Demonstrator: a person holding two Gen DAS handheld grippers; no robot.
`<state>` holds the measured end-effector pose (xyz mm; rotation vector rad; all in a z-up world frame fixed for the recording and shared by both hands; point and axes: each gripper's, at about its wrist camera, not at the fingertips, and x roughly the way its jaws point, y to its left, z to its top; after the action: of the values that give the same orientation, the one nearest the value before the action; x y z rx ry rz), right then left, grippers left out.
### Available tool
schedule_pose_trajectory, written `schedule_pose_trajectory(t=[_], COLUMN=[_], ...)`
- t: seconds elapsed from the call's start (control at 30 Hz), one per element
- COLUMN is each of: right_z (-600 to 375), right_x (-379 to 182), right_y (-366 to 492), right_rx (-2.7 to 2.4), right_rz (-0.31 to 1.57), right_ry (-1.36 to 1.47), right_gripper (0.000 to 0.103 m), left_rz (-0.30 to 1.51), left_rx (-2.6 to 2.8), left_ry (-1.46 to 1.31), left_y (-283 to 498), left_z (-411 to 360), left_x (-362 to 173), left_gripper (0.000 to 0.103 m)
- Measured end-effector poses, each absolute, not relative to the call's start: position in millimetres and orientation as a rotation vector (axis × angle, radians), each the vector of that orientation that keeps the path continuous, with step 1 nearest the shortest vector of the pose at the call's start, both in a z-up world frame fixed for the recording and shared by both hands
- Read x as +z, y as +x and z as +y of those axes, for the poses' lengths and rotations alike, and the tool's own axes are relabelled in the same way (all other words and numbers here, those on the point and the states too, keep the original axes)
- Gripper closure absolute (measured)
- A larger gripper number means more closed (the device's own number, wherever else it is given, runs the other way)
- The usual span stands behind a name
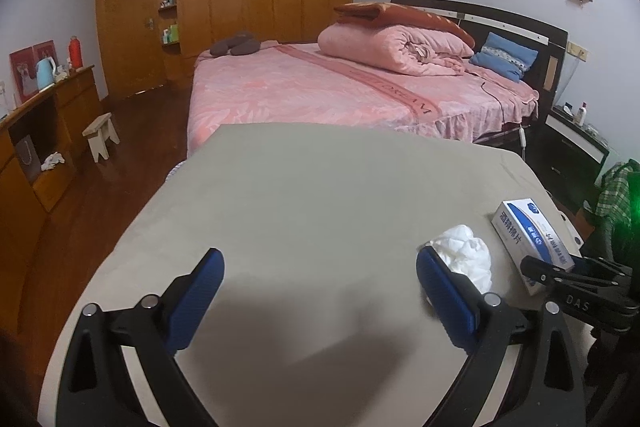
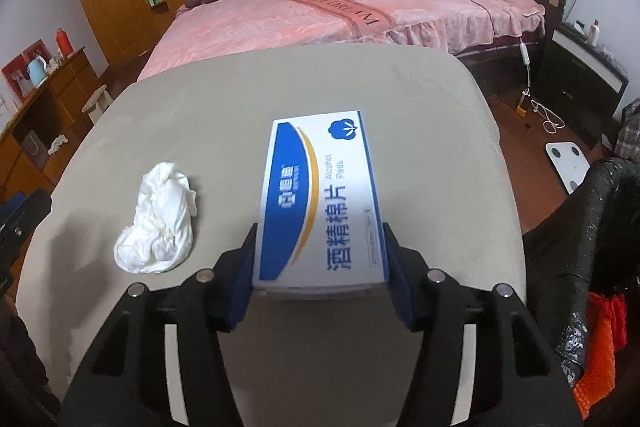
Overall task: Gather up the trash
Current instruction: 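Grasp the white-blue alcohol pad box with the right tool while the left tool grasps the white tissue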
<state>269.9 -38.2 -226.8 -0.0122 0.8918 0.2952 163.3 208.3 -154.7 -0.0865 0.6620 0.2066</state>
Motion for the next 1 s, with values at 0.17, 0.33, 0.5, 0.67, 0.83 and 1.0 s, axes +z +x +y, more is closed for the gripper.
schedule_pose_trajectory(t=[0.17,0.33,0.5,0.67,0.83,1.0], right_z=[-34.2,-43.2,-64.4,-79.6,-90.7,-93.0], right_x=[-231.7,-226.2,-213.8,-206.2,-203.2,-201.2], right_y=[278.4,276.0,272.2,267.8,264.8,261.5], right_rx=[0.294,0.312,0.275,0.269,0.261,0.262], right_rz=[0.893,0.885,0.866,0.854,0.851,0.851], right_ry=[-0.007,0.015,0.035,0.051,0.066,0.067], right_gripper=[0.048,0.049,0.049,0.049,0.049,0.049], left_rz=[0.665,0.669,0.684,0.705,0.769,0.818], left_rx=[0.197,0.168,0.109,0.06,0.049,-0.009], left_ry=[-0.082,-0.082,-0.082,-0.083,-0.069,-0.081], left_y=[164.4,169.2,183.8,201.0,216.2,220.9], left_z=[200.5,190.6,166.8,140.7,129.4,123.6], left_x=[-154.6,-155.3,-161.3,-170.1,-188.1,-195.8], left_gripper=[0.008,0.008,0.008,0.009,0.022,0.058])
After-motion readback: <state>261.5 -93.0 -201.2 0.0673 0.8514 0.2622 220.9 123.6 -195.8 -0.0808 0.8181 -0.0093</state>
